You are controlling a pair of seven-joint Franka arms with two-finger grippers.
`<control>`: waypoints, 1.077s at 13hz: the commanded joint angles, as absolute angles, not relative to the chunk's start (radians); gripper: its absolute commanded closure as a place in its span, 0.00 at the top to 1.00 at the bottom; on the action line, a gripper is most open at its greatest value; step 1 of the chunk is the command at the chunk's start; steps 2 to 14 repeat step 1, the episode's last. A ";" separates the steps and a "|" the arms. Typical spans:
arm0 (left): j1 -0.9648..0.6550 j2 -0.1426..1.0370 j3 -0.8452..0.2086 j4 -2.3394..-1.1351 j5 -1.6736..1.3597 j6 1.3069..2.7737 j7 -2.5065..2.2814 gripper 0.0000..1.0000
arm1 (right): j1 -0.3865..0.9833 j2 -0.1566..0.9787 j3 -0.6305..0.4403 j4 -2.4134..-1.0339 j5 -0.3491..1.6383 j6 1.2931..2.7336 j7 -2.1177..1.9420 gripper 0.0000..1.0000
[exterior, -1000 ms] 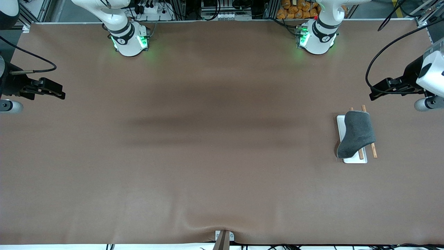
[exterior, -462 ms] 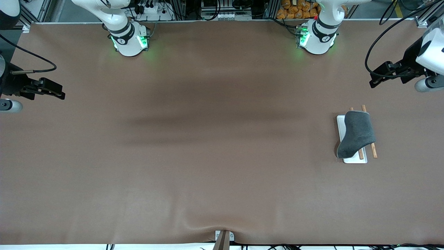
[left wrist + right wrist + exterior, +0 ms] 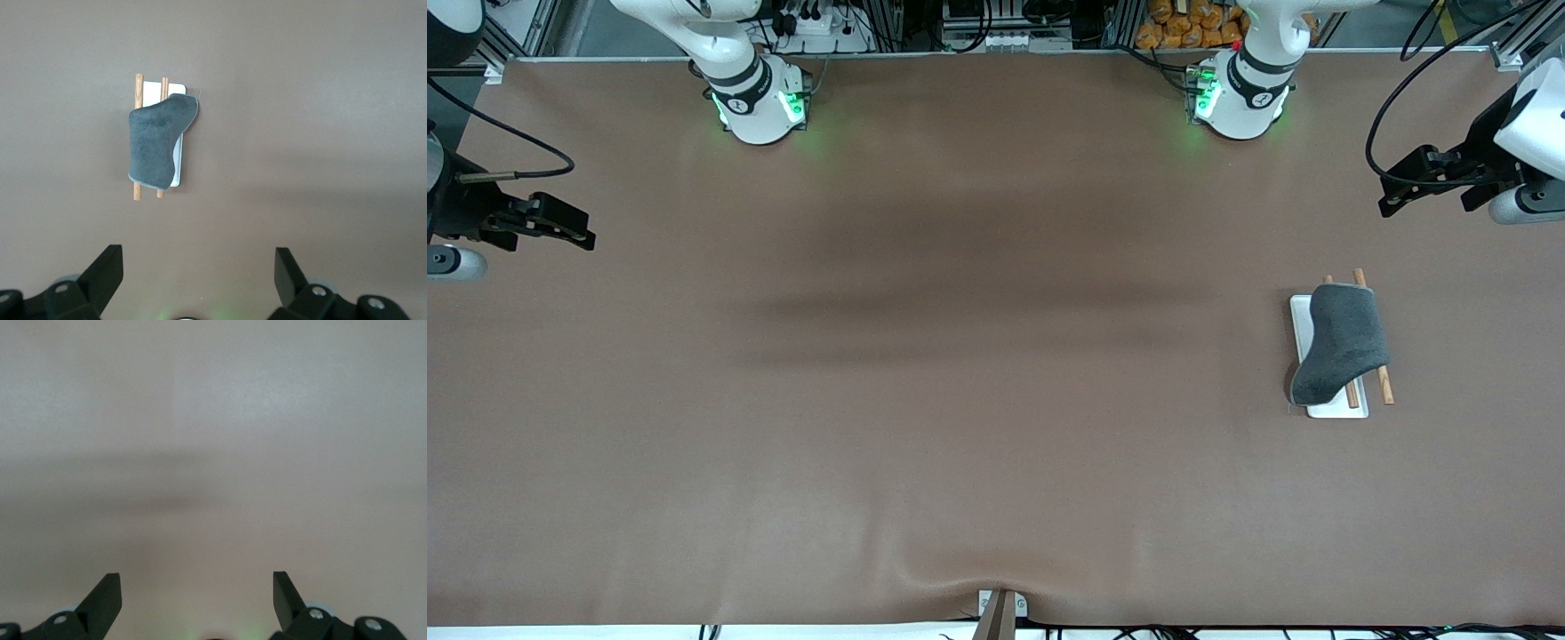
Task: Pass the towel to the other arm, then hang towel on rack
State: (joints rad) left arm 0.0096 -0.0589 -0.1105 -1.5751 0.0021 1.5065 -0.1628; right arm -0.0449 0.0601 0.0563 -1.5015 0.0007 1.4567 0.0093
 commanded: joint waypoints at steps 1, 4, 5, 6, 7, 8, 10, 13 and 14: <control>-0.003 -0.075 -0.094 -1.592 -0.002 1.520 -0.158 1.00 | -0.058 0.034 0.064 -1.534 0.003 1.473 0.017 1.00; -0.003 -0.075 -0.094 -1.592 -0.002 1.520 -0.158 1.00 | -0.058 0.034 0.064 -1.534 0.003 1.473 0.017 1.00; -0.003 -0.075 -0.094 -1.592 -0.002 1.520 -0.158 1.00 | -0.058 0.034 0.064 -1.534 0.003 1.473 0.017 1.00; -0.003 -0.075 -0.094 -1.592 -0.002 1.520 -0.158 1.00 | -0.058 0.034 0.064 -1.534 0.003 1.473 0.017 1.00; -0.003 -0.075 -0.094 -1.592 -0.002 1.520 -0.158 1.00 | -0.058 0.034 0.064 -1.534 0.003 1.473 0.017 1.00; -0.003 -0.075 -0.094 -1.592 -0.002 1.520 -0.158 1.00 | -0.058 0.034 0.064 -1.534 0.003 1.473 0.017 1.00; -0.003 -0.075 -0.094 -1.592 -0.002 1.520 -0.158 1.00 | -0.058 0.034 0.064 -1.534 0.003 1.473 0.017 1.00; -0.003 -0.075 -0.094 -1.592 -0.002 1.520 -0.158 1.00 | -0.058 0.034 0.064 -1.534 0.003 1.473 0.017 1.00; -0.003 -0.075 -0.094 -1.592 -0.002 1.520 -0.158 1.00 | -0.058 0.034 0.064 -1.534 0.003 1.473 0.017 1.00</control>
